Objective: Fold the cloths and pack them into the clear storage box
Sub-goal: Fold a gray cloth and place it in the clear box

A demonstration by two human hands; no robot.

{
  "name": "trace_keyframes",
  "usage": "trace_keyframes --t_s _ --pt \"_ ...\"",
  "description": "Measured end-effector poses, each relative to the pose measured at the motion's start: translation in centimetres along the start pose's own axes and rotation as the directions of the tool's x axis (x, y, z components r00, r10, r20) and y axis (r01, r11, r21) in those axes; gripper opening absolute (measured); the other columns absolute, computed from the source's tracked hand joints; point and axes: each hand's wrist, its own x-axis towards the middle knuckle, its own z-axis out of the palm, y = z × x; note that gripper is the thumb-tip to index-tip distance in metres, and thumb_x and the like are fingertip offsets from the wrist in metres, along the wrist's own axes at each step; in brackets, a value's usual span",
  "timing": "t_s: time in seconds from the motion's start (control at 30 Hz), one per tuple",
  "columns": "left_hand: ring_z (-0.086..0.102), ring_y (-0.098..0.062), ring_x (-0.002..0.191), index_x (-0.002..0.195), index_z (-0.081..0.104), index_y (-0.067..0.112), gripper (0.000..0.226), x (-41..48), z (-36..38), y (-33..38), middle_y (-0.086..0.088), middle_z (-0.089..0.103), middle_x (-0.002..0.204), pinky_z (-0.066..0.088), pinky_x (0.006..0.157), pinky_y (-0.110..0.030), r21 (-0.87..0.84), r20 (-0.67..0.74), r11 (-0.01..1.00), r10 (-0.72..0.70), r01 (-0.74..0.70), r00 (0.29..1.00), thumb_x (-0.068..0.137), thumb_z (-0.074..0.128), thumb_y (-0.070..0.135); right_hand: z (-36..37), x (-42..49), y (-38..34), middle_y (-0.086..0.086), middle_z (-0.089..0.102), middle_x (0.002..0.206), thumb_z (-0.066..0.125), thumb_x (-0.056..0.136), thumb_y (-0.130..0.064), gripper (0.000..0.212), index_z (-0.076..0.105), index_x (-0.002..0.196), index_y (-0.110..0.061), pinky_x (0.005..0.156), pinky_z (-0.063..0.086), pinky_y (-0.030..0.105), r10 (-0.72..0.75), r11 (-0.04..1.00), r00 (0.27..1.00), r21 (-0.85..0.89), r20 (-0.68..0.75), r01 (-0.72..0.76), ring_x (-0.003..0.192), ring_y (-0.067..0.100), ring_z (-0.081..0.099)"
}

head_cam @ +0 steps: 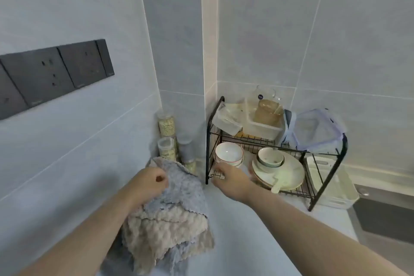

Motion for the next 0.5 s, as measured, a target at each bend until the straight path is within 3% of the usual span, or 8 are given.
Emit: trace_keyframes --t_s 0.13,0.27,0.37,0.43,0.5 --pt "0.06 -0.007 0.083 0.071 0.059 0.034 0.018 2.7 3.8 -5.0 0.014 0.063 0.079 0.045 0.08 -0.028 0.237 0.264 0.97 -0.014 -0.05 0.964 0.088 0.054 0.039 6.1 3.0 2.0 0.004 0.057 0.133 0.052 0.093 -0.027 0.039 0.056 0.13 -0.015 0.096 0.044 0.028 0.151 0.985 0.975 -0.11 0.162 -0.134 0.119 0.022 0.054" --pt "0.053 -0.002 0.096 0.072 0.05 0.037 0.018 3.7 5.6 -7.9 0.018 0.054 0.088 0.033 0.097 -0.035 0.36 0.335 0.924 0.004 -0.132 0.942 0.081 0.056 0.052 10.9 4.7 3.5 0.006 0.062 0.122 0.054 0.091 -0.027 0.032 0.06 0.12 -0.013 0.091 0.045 0.029 0.21 0.973 0.946 -0.146 0.246 -0.178 0.114 0.026 0.056" --pt "0.051 -0.002 0.097 0.088 0.062 0.033 0.019 4.2 6.1 -9.9 0.018 0.055 0.097 0.041 0.088 -0.027 0.298 0.359 0.935 0.075 -0.191 0.93 0.08 0.064 0.05 13.1 5.3 4.4 0.005 0.06 0.127 0.057 0.089 -0.022 0.037 0.059 0.125 -0.014 0.096 0.044 0.028 0.244 0.966 0.935 -0.149 0.259 -0.211 0.115 0.024 0.055" --pt "0.051 -0.004 0.089 0.077 0.058 0.027 0.018 4.5 6.1 -10.6 0.014 0.054 0.09 0.042 0.079 -0.026 0.261 0.348 0.94 0.119 -0.218 0.93 0.085 0.062 0.042 13.8 5.4 4.6 0.001 0.058 0.131 0.052 0.092 -0.018 0.037 0.061 0.128 -0.016 0.092 0.044 0.022 0.264 0.964 0.938 -0.091 0.226 -0.25 0.113 0.02 0.056" --pt "0.05 -0.005 0.079 0.065 0.049 0.018 0.03 4.6 6.1 -10.8 0.009 0.052 0.08 0.041 0.079 -0.028 0.228 0.312 0.95 0.134 -0.211 0.941 0.087 0.059 0.036 14.1 5.6 4.7 0.002 0.064 0.12 0.045 0.094 -0.014 0.032 0.066 0.119 -0.016 0.078 0.043 0.022 0.269 0.963 0.95 -0.029 0.159 -0.268 0.095 0.018 0.058"
